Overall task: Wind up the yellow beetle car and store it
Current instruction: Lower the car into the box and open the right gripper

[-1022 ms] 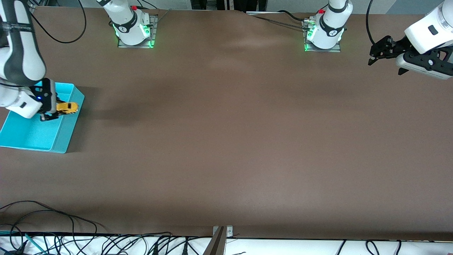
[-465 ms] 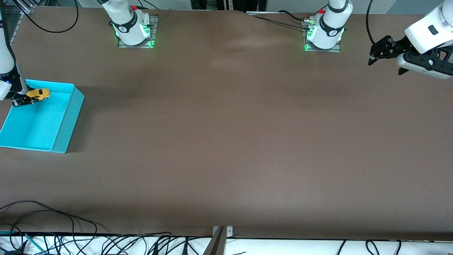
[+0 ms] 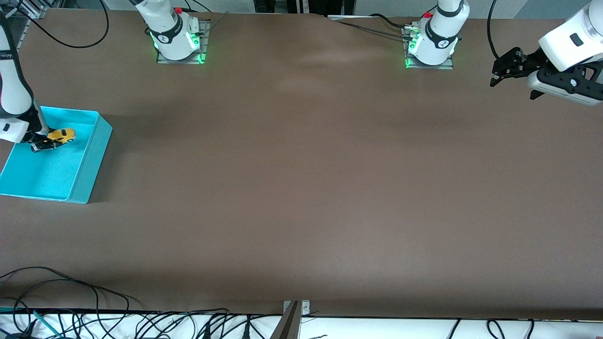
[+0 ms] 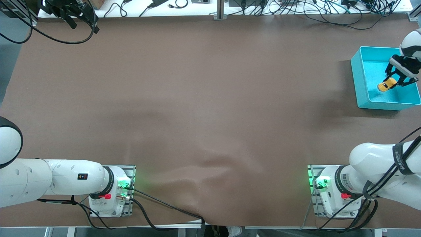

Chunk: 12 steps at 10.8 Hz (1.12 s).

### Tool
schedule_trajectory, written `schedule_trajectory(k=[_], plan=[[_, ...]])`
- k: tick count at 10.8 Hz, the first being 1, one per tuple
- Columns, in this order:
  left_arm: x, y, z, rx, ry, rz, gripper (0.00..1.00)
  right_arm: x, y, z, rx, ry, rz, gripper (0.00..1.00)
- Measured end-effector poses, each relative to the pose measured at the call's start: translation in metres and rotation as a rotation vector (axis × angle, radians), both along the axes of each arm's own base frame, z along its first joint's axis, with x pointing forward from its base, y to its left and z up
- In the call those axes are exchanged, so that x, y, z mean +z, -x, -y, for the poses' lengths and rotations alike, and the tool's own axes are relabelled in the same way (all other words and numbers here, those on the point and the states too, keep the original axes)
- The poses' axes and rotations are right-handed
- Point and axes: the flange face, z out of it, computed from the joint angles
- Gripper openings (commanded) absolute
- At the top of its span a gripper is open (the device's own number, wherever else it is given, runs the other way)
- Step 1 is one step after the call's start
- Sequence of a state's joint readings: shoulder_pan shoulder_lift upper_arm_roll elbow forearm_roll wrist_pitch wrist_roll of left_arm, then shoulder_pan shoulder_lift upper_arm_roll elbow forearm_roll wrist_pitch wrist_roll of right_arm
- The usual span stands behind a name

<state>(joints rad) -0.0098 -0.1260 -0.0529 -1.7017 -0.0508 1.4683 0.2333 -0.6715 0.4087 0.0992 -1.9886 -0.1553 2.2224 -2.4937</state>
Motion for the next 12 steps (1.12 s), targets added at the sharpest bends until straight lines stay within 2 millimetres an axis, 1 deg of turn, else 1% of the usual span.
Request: schedule_trajectory(k=[1,2,3,4,5,9,11,12], plan=[[0.0,0.0,0.0,0.0,0.0,0.0,1.0,-0.013,0.001,0.004,0.009,-0.007,0.003,0.0],[0.0,0.0,0.0,0.0,0.0,0.0,1.0,-0.022,0.002,0.008,0.018,-0.011,0.009,0.0],[0.0,0.0,0.0,0.0,0.0,0.0,1.0,-0.027,0.002,0.01,0.02,-0.014,0.01,0.19],[0.0,0.0,0.0,0.0,0.0,0.0,1.0,-0.028,0.002,0.012,0.019,-0.015,0.01,0.78],[0.0,0.0,0.0,0.0,0.0,0.0,1.0,-0.028,0.002,0.013,0.018,-0.015,0.011,1.0],[0.0,0.0,0.0,0.0,0.0,0.0,1.0,-0.023,0.0,0.013,-0.009,-0.036,0.014,1.0],[0.0,0.0,0.0,0.0,0.0,0.0,1.0,-0.012,-0.004,0.011,-0.037,-0.048,0.015,1.0],[0.0,0.0,0.0,0.0,0.0,0.0,1.0,-0.002,-0.007,0.009,-0.063,-0.044,0.019,1.0]])
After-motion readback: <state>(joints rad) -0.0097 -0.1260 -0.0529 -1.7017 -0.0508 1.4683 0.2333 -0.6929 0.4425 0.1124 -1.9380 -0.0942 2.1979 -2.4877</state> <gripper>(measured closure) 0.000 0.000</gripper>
